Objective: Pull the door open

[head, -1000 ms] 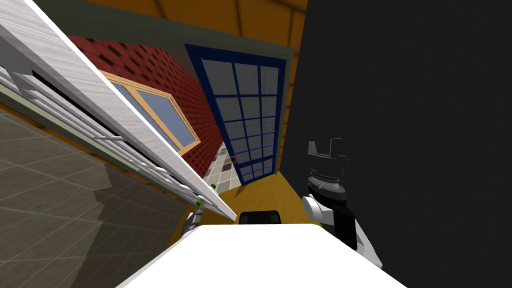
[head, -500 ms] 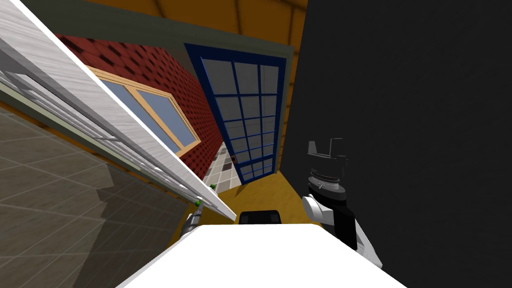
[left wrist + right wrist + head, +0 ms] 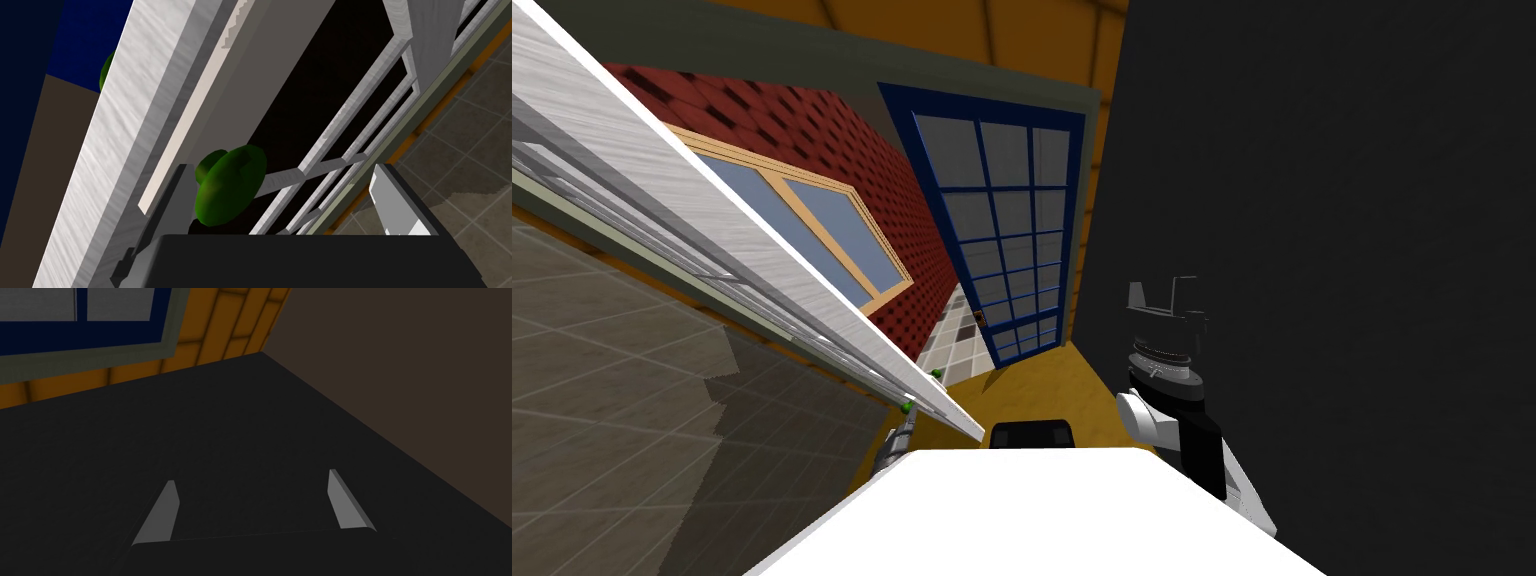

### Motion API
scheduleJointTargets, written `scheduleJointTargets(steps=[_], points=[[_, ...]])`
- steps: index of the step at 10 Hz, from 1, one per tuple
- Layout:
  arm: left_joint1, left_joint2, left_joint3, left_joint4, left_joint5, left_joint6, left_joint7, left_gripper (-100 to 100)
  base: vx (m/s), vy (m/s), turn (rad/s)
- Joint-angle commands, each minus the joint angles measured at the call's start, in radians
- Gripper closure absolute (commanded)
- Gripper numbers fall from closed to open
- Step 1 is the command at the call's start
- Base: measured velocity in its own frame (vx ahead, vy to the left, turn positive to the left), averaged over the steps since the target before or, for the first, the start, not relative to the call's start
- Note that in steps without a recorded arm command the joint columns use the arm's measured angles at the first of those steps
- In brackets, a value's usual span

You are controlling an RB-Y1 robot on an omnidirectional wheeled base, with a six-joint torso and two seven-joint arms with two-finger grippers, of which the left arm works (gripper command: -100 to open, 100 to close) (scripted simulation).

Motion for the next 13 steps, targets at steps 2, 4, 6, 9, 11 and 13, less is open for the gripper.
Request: scheduleJointTargets(steps=[2, 4, 6, 9, 11, 13], points=[[-0.003, 0.009, 0.015, 0.013, 0.024, 0.007, 0.051, 100, -0.009, -0.007, 0.006], [-0.003, 0.009, 0.015, 0.013, 0.024, 0.007, 0.051, 100, -0.009, 0.002, 0.012], [-0.001, 0.011, 0.010, 0.011, 0.028, 0.006, 0.076, 100, -0.002, -0.012, -0.005], [0.002, 0.013, 0.005, 0.010, 0.031, 0.005, 0.101, 100, -0.008, 0.001, 0.008], [0.008, 0.017, -0.005, 0.007, 0.038, 0.003, 0.152, 100, -0.005, 0.001, -0.002], [0.011, 0.019, -0.010, 0.006, 0.042, 0.003, 0.177, 100, -0.006, -0.002, -0.001]])
